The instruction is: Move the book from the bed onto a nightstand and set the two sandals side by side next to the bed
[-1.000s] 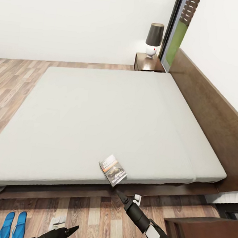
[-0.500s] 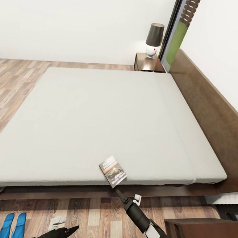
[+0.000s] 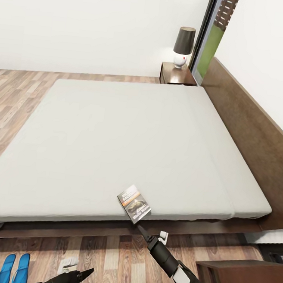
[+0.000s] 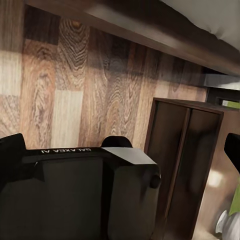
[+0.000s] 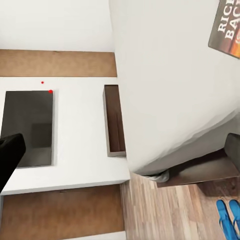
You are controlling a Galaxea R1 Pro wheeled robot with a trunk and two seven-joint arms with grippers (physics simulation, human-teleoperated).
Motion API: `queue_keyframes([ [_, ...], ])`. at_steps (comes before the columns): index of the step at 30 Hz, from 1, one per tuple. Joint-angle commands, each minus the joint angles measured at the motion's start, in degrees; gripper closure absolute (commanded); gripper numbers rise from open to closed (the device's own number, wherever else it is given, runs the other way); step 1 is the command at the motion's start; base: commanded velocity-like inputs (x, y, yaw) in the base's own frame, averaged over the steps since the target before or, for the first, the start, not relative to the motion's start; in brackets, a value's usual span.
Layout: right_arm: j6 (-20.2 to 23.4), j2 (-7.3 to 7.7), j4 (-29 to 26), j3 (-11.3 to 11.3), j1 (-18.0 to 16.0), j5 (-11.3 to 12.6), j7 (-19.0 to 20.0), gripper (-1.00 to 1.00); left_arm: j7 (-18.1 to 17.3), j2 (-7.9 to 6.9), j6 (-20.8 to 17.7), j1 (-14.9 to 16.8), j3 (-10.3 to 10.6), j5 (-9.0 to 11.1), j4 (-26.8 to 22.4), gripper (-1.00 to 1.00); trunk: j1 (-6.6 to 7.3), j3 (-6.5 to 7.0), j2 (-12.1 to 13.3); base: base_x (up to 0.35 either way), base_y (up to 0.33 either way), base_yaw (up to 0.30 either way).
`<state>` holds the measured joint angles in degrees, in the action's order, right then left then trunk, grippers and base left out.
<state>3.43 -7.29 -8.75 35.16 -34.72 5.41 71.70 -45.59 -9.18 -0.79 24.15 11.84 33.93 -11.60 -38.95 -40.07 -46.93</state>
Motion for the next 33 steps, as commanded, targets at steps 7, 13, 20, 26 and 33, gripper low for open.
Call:
queue_keyframes([
  [7,0.4,0.00,0.0,-0.4,0.0,0.6,0.1,-1.00,-0.1,-0.04,-0.1,0.0,0.5,0.5,0.0,-1.00,-1.55,-1.30,-2.9,0.000,0.000,0.000],
  [13,0.4,0.00,0.1,-0.4,0.0,0.6,0.1,-1.00,0.0,-0.04,-0.2,0.0,0.5,0.5,0.0,-1.00,-2.87,-2.38,-5.3,0.000,0.000,0.000],
  [20,0.4,0.01,0.1,-0.4,0.0,0.6,0.2,-1.00,-0.1,-0.04,-0.2,0.0,0.5,0.5,0.0,-1.00,-4.41,-3.64,-8.1,0.000,0.000,0.000],
  [26,0.4,0.06,0.1,-0.4,0.0,0.6,0.2,-1.00,-0.3,-0.04,-0.2,0.0,0.5,0.5,0.0,-1.00,-5.72,-4.71,-10.5,0.000,0.000,0.000],
  [33,0.5,0.08,0.1,-0.4,0.0,0.6,0.2,-1.00,-0.4,-0.04,-0.2,0.0,0.5,0.5,0.0,-1.00,-7.26,-5.97,-13.3,0.000,0.000,0.000],
])
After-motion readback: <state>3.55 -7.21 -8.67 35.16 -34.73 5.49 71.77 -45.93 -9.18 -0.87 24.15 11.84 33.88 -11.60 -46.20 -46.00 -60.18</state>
